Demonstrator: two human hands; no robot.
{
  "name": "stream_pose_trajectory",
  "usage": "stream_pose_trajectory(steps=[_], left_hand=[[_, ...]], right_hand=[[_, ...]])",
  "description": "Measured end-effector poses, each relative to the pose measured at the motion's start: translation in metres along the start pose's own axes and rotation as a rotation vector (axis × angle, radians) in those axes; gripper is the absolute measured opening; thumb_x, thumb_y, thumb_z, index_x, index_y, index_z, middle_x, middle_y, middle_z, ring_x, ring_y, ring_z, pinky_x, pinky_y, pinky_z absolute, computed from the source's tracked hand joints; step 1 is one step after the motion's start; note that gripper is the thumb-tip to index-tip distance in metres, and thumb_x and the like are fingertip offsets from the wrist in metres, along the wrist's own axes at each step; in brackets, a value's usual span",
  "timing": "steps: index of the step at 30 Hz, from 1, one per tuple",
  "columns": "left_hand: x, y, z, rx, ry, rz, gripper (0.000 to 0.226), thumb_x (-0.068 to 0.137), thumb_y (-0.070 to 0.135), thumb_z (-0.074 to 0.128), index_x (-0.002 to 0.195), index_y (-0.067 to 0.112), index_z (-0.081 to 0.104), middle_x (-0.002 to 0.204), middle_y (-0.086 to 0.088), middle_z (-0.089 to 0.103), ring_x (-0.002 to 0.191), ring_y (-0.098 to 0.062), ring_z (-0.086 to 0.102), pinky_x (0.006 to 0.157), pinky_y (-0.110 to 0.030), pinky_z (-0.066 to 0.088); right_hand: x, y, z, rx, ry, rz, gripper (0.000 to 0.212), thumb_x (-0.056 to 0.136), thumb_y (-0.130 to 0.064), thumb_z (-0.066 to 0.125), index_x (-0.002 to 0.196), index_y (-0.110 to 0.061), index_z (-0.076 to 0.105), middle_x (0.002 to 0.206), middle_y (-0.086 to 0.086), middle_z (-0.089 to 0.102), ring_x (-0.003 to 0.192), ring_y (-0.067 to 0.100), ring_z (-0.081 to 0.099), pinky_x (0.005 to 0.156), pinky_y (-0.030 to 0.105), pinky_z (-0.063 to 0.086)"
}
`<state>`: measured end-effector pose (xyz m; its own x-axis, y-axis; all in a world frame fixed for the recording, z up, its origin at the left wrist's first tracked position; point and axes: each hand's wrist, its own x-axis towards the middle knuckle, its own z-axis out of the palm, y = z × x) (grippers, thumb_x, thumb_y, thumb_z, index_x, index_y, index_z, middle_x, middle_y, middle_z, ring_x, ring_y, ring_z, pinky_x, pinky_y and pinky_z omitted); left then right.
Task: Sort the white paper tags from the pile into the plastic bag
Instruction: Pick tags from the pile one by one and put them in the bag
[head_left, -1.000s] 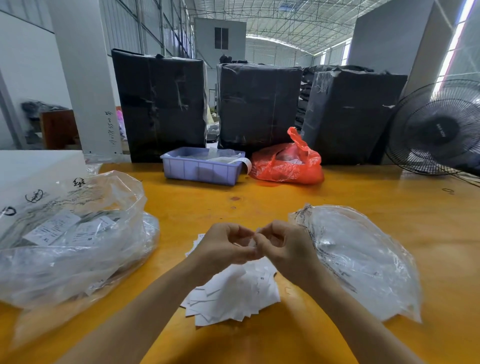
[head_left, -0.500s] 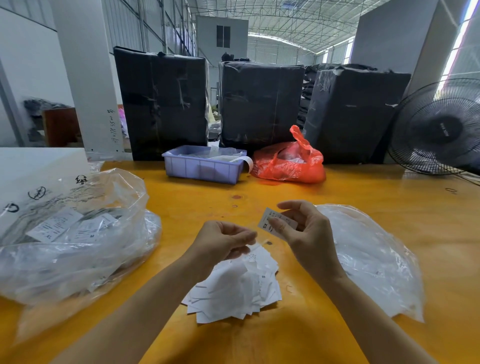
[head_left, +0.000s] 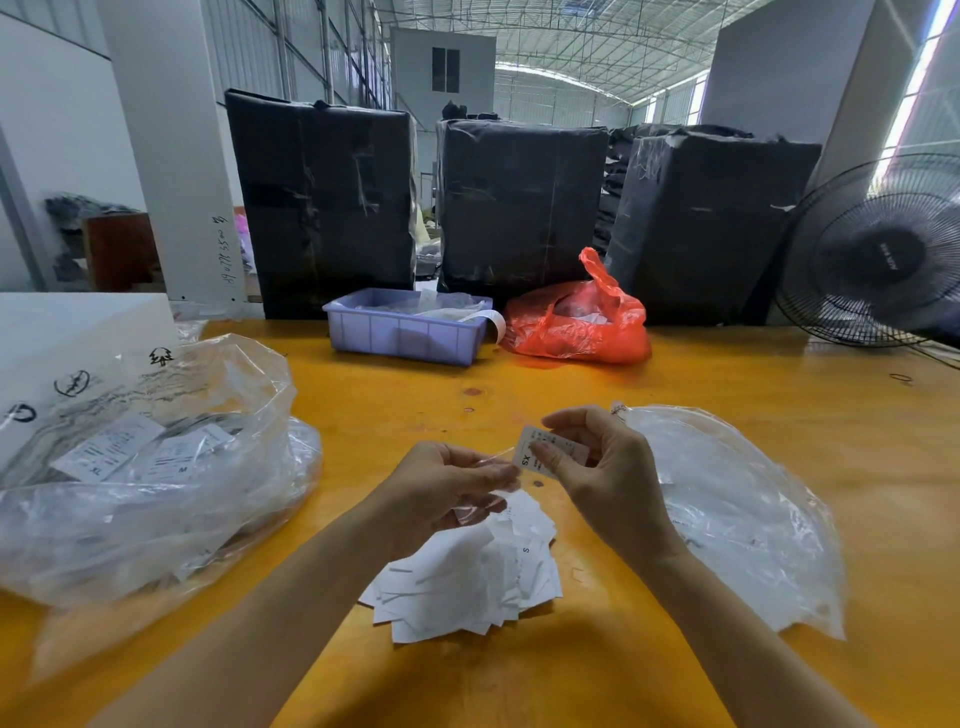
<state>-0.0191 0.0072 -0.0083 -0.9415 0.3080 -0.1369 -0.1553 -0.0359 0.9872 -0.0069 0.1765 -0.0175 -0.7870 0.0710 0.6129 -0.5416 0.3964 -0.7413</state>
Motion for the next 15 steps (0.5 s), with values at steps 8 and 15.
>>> stream_pose_trajectory(steps=[8,15], left_hand=[[0.0,0.0,-0.0013,0.009,-0.007,-0.007,0.035,0.055,0.021,0.075,0.088,0.007,0.075,0.087,-0.008,0.074,0.069,-0.014,0.067,0.068,-0.021,0.056],[0.0008,-0.0007,-0.0041,0.058,0.015,0.0,0.01,0.076,0.013,0.074,0.085,0.01,0.074,0.076,-0.003,0.074,0.062,-0.009,0.067,0.055,-0.018,0.052]], right_hand=[[0.0008,0.0019,0.0,-0.018,0.03,-0.026,0.022,0.078,-0.009,0.075,0.092,-0.02,0.063,0.084,-0.019,0.061,0.078,-0.006,0.064,0.068,0.013,0.054],[0.0012,0.0038,0.0004,-0.022,-0.109,0.03,0.021,0.077,-0.007,0.076,0.087,-0.022,0.065,0.083,-0.005,0.068,0.08,0.013,0.068,0.069,0.03,0.058]])
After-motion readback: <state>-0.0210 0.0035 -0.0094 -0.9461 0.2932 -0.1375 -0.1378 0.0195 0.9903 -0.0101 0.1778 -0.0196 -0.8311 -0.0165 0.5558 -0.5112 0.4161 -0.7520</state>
